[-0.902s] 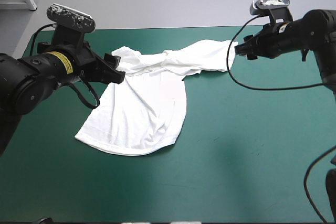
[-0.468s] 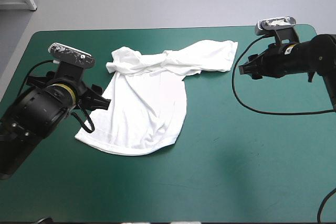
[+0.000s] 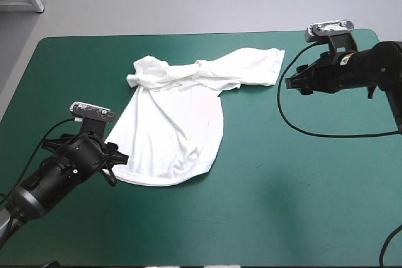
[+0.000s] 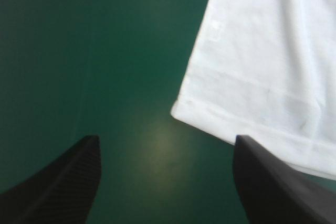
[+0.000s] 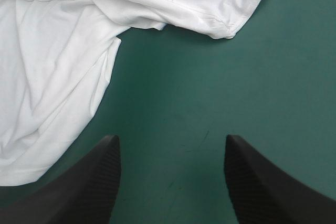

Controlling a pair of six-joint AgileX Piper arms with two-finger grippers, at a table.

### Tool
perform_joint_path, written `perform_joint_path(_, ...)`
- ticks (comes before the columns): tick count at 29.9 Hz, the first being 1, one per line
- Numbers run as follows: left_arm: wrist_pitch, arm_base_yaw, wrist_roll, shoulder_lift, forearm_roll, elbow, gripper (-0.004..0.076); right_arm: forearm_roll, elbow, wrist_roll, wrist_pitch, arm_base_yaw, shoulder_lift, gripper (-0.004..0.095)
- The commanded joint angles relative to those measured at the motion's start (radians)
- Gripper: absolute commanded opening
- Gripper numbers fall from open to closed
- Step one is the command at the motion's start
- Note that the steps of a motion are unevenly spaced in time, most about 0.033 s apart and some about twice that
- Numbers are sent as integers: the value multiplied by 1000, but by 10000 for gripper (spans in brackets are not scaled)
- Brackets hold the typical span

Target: Fold the cloth

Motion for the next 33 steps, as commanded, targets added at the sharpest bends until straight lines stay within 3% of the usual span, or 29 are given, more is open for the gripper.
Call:
perform_joint_path(1,-197,128,88,-20,-137,46,522,20,-22,-10,-48,-6,-35,549)
perform_joint_path(5,-321,311,245,-18,-291,98,522,32,-22,-10,-48,-6,-35,549)
perform_joint_path(10,-357,457,380,21,-372,143,522,54,-22,-31,-48,-6,-29,549)
perform_joint_path(17,-527,485,468,130,-491,148,522,59,-20,-33,-70,-6,-1,549)
perform_joint_path(23,-563,485,465,260,-492,148,507,-2,-20,-33,-108,-6,33,549)
perform_joint_path(26,-569,485,467,311,-492,148,403,-24,-20,-33,-152,-6,66,549)
perform_joint_path(33,-570,485,508,346,-520,148,22,-16,-20,-32,-300,-6,196,527)
